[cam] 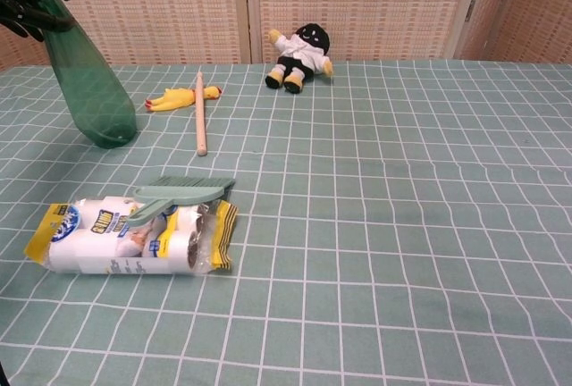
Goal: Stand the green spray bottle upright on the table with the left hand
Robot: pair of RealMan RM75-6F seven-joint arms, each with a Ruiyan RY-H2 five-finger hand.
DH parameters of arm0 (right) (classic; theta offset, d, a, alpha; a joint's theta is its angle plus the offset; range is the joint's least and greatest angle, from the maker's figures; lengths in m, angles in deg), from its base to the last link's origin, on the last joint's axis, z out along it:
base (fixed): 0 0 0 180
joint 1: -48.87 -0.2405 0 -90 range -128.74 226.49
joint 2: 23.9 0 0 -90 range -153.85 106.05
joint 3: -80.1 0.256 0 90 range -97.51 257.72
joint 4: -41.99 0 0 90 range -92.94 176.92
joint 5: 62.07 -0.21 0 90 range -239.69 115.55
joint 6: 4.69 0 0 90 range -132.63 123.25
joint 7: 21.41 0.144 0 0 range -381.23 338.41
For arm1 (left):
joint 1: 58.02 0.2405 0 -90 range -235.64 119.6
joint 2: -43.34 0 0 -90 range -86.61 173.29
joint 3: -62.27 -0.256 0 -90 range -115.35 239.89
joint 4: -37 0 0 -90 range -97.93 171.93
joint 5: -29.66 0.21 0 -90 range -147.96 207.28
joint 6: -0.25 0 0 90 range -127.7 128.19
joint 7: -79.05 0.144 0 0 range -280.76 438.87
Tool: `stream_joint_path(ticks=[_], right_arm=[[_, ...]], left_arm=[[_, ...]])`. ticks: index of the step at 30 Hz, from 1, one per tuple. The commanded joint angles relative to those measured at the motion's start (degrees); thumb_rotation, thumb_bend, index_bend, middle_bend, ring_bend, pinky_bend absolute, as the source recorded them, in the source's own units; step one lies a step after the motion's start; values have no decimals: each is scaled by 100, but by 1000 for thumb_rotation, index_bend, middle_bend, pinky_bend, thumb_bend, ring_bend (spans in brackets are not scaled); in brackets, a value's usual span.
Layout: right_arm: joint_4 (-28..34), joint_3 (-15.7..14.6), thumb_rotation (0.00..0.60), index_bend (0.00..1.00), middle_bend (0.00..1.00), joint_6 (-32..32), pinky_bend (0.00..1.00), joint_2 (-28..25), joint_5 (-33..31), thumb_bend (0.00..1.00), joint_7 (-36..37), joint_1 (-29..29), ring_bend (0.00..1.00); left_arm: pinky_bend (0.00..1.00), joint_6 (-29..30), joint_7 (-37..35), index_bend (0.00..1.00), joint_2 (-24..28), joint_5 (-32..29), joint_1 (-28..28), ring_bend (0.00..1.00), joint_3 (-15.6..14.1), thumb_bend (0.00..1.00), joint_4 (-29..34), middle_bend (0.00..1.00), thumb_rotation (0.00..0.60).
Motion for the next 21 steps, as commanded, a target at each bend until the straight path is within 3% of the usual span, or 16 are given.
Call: stream_joint_path(ticks=[1, 12, 21], right_arm=[[-2, -1, 396, 43, 15, -1, 0, -3, 1, 0, 14, 0, 0], [16, -9, 410, 45, 15, -35, 0, -30, 11, 0, 84, -13, 0], [13, -19, 413, 46, 15, -50, 0, -52, 30, 0, 176, -20, 0]], left_arm=[[278, 17, 28, 392, 13, -11, -24, 451, -18, 326, 50, 722, 600], [261, 91, 274, 346, 79, -129, -160, 436, -101, 316, 281, 679, 600], [228, -28, 477, 209, 104, -397, -282, 385, -160, 230, 294, 545, 600]])
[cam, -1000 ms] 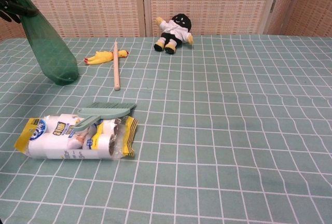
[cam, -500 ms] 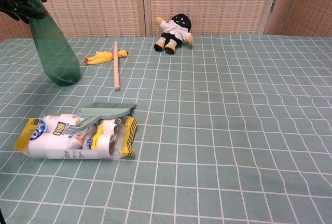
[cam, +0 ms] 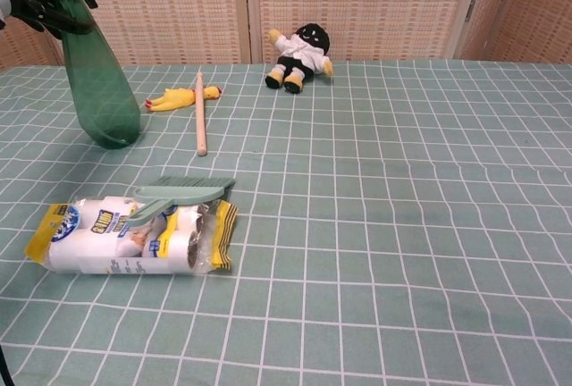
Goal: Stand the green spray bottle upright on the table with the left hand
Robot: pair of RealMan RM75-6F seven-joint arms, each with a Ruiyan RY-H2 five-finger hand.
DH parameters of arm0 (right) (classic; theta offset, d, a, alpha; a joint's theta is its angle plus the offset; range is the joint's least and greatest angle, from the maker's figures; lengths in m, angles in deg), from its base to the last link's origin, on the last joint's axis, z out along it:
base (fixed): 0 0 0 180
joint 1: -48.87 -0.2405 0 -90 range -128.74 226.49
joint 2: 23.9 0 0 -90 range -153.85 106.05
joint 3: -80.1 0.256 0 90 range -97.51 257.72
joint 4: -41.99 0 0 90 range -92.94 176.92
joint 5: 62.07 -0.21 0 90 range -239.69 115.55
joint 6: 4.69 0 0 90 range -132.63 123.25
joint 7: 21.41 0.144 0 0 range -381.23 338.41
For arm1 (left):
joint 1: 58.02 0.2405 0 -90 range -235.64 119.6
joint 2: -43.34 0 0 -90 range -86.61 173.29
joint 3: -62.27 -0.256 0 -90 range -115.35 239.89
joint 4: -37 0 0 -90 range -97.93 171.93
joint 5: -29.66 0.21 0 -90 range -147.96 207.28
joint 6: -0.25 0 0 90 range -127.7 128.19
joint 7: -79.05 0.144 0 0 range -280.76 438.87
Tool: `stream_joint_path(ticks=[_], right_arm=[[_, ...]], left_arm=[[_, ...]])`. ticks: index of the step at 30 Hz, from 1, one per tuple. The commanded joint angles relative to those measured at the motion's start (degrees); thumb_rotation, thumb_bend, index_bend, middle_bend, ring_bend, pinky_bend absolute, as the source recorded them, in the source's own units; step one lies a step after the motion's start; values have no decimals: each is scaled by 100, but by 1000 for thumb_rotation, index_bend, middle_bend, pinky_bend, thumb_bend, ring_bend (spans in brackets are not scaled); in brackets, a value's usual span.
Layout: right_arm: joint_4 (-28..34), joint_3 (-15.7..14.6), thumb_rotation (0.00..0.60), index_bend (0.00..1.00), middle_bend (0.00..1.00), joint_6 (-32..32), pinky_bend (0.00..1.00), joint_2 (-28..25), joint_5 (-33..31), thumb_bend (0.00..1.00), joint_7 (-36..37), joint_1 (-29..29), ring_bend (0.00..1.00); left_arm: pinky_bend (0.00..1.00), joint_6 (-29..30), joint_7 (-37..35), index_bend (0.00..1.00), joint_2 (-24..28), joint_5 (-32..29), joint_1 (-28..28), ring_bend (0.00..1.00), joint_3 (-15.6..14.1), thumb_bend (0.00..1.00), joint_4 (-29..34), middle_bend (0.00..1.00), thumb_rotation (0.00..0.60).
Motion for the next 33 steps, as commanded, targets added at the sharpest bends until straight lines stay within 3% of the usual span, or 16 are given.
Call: stream_joint_path(ticks=[1, 8, 22, 31, 33], right_arm=[[0, 0, 413, 47, 16, -4, 0, -3, 0, 0, 9, -2, 0], [8, 0, 415, 48, 15, -26, 0, -9, -8, 0, -2, -12, 0], [14, -4, 416, 55, 16, -25, 0, -9, -6, 0, -27, -14, 0], [19, -3, 417, 57, 16, -28, 0, -7, -9, 0, -36, -15, 0], [16, -6, 416, 58, 16, -24, 0, -11, -6, 0, -28, -13, 0]], left_arm=[[225, -26, 13, 202, 3, -31, -32, 380, -8, 224, -16, 532, 600], [211, -96, -10, 173, 84, -118, -76, 346, 6, 195, -4, 474, 600], [157, -296, -54, 6, 261, -416, -119, 99, 6, 169, 31, 153, 600], [145, -379, -127, 0, 366, -477, -98, 33, -26, 170, 74, 79, 600], [104, -400, -147, 0, 415, -491, -69, 7, -54, 169, 65, 35, 600]])
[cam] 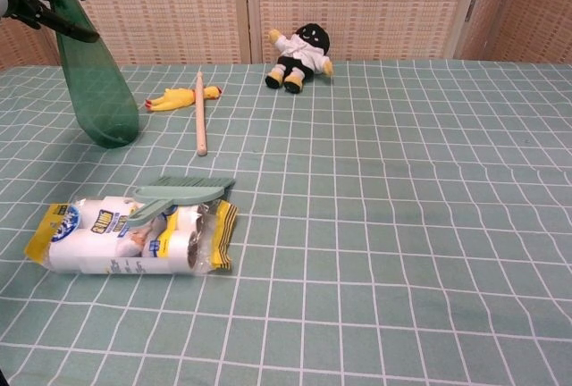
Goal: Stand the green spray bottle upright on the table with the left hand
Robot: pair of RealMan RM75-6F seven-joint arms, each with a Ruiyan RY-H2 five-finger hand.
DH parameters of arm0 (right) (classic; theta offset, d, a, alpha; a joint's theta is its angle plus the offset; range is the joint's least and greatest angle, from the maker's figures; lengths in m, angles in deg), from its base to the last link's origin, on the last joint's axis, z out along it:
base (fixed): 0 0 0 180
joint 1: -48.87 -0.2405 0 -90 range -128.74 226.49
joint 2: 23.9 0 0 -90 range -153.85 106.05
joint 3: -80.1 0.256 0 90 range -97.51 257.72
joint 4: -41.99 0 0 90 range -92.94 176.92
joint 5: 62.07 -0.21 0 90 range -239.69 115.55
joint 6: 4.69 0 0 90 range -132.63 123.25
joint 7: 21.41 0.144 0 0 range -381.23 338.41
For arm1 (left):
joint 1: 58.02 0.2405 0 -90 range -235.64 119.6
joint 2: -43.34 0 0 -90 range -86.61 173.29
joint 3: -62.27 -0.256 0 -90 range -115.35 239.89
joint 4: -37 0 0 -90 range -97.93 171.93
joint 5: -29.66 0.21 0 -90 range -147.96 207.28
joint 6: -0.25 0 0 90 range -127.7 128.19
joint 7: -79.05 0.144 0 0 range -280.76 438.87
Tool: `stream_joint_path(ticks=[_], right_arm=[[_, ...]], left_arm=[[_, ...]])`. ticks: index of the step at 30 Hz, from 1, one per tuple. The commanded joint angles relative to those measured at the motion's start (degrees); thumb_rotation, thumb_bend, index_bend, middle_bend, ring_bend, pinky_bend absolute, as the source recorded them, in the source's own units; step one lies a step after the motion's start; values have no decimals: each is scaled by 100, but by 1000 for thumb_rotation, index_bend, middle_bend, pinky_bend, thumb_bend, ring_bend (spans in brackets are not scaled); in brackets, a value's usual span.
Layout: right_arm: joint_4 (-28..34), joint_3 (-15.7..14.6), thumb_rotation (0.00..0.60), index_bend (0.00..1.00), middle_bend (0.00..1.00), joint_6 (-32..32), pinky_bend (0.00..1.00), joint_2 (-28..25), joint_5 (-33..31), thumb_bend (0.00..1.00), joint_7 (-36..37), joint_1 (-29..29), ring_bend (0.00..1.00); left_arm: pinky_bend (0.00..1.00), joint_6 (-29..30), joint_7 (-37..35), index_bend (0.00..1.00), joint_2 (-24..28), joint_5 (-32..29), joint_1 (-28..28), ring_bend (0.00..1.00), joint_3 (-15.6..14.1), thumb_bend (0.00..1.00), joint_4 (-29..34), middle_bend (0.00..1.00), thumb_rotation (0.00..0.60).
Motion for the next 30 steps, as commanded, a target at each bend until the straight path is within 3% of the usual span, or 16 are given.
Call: stream_joint_path(ticks=[1, 4, 18, 30], right_arm=[[-4, -3, 416, 58, 16, 4, 0, -3, 6, 0, 8, 2, 0], [-5, -7, 415, 58, 16, 3, 0, -6, 14, 0, 20, 1, 0], [-7, -18, 417, 57, 16, -6, 0, -22, 27, 0, 64, -2, 0], [19, -52, 416, 57, 16, -59, 0, -77, 84, 0, 172, -32, 0]], left_arm=[[75, -8, -30, 0, 48, -7, 30, 1, -37, 170, -32, 17, 600], [18, -98, -18, 0, 93, -179, 39, 0, -46, 170, -91, 0, 600], [15, -336, -72, 0, 424, -468, 193, 0, -180, 159, -26, 0, 600], [13, -580, -711, 0, 1580, 14, 1190, 0, -649, 159, 1246, 0, 600]])
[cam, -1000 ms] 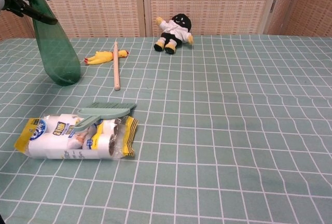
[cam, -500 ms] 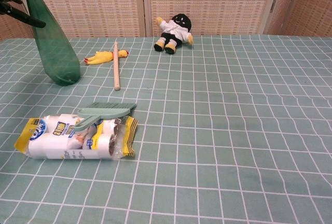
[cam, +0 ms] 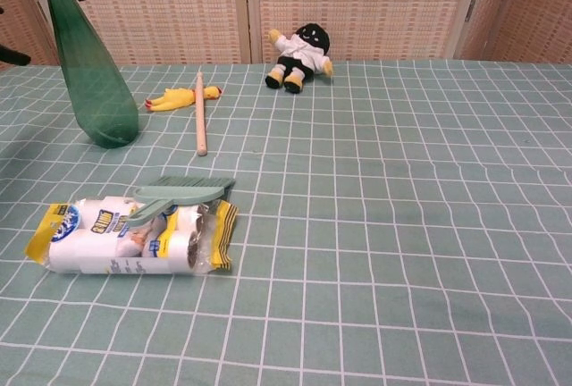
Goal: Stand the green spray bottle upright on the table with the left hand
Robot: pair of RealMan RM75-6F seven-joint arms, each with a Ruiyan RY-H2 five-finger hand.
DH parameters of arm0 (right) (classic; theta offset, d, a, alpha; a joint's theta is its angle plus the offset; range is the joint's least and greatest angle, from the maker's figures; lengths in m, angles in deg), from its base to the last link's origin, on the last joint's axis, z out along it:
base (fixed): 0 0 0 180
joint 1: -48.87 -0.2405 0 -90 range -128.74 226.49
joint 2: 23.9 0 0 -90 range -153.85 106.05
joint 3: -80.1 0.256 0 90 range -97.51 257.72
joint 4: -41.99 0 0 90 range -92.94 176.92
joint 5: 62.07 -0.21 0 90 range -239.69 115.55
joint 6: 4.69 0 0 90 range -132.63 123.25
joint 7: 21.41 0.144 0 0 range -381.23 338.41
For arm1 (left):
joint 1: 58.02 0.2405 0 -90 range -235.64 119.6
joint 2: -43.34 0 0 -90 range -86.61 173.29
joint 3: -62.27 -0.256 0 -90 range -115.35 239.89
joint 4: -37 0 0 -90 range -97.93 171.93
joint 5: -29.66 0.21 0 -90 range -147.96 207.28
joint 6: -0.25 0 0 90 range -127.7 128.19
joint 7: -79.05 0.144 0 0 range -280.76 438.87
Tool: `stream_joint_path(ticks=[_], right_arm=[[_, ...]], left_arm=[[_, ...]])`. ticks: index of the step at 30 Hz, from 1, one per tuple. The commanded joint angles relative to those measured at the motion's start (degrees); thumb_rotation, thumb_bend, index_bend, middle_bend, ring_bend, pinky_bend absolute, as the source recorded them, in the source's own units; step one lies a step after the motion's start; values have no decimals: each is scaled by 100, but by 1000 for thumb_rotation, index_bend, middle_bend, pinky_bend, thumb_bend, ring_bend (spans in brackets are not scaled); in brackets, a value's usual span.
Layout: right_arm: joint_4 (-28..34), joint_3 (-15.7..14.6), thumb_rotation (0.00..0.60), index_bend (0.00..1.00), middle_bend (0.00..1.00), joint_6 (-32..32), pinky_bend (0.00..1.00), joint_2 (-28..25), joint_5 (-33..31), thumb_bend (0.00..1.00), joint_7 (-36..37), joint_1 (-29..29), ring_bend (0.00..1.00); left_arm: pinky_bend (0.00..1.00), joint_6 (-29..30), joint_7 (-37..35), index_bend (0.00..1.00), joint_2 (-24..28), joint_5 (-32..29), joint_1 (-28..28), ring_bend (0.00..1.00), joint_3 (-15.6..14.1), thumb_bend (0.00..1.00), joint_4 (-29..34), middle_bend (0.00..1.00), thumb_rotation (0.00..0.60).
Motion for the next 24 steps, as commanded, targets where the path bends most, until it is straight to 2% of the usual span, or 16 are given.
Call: stream_joint_path(ticks=[1, 4, 7, 8, 11, 14, 20, 24], right_arm=[[17, -7, 416, 57, 16, -6, 0, -13, 11, 0, 20, -4, 0], [20, -12, 415, 58, 16, -24, 0, -26, 8, 0, 21, -10, 0], [25, 4, 415, 60, 16, -29, 0, -11, -34, 0, -41, -10, 0], [34, 9, 416, 61, 16, -33, 0, -3, -49, 0, -93, -10, 0], [58, 26, 439, 62, 16, -46, 0, 31, -88, 0, -321, -20, 0], [80, 51, 456, 63, 16, -38, 0, 86, -134, 0, -602, -24, 0], [100, 77, 459, 72, 16, -48, 0, 134, -191, 0, -787, -33, 0], [107, 78, 463, 76, 16, -36, 0, 146, -191, 0, -850, -31, 0]], left_arm=[[14, -111, -242, 0, 408, 200, 350, 0, -222, 164, 365, 0, 600], [17, -68, -459, 0, 806, 621, 704, 0, -396, 211, 768, 0, 600], [44, 352, -471, 0, 1150, 1690, 1173, 0, -828, 244, 1235, 0, 600], [55, 593, -357, 0, 1236, 2248, 1352, 0, -1080, 246, 1343, 0, 600], [61, 1218, 50, 0, 1213, 3374, 1715, 0, -1691, 244, 1377, 0, 600], [61, 1635, 56, 0, 1022, 4235, 1971, 0, -2071, 234, 1165, 0, 600], [57, 2338, -625, 0, 998, 5553, 2341, 0, -2391, 203, 793, 0, 600], [51, 2388, -1196, 0, 858, 5966, 2355, 0, -2441, 197, 398, 9, 600]])
